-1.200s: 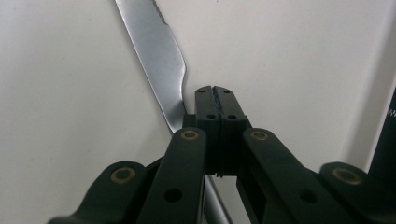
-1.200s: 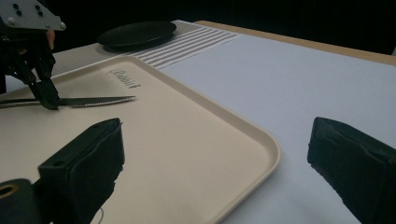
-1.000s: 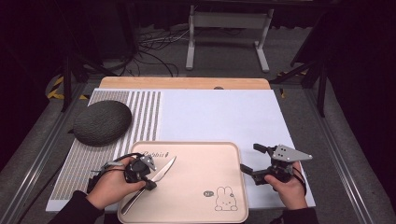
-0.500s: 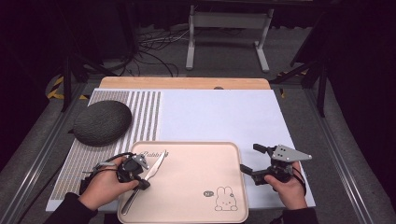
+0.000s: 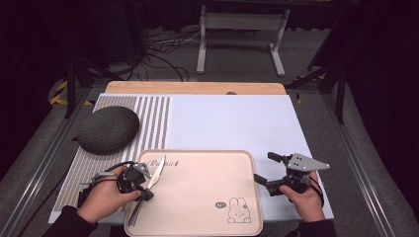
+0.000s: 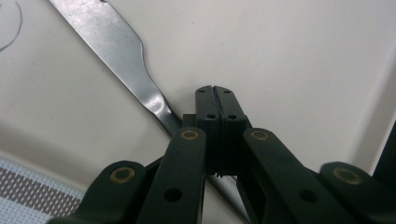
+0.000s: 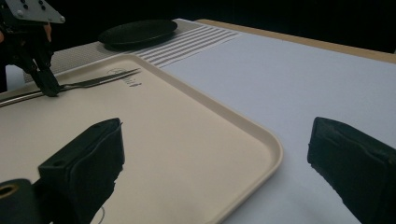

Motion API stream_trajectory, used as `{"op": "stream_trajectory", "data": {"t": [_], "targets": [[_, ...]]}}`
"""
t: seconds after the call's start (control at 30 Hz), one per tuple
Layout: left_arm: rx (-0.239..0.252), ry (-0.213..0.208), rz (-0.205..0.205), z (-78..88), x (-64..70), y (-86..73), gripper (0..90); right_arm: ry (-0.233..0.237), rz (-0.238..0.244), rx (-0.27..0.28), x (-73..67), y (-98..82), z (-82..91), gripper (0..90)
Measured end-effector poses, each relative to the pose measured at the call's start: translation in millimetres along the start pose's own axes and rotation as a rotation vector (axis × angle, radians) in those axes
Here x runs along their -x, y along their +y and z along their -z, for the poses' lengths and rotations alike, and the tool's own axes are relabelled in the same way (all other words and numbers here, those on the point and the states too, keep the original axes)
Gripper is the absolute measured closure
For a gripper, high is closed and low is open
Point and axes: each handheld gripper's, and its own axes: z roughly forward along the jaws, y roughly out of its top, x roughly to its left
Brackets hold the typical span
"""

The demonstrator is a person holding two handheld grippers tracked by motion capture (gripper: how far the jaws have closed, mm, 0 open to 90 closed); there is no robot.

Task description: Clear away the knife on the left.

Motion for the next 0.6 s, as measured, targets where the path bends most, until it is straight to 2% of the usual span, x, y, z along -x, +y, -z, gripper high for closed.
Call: {"op": "stream_trajectory", "data": {"t": [0.6], "targets": [[0.010, 0.001, 0.033, 4.2, -3.0, -11.2, 89.8, 0.001, -0.001, -0.004, 0.0, 0.1, -1.0, 4.7]]}}
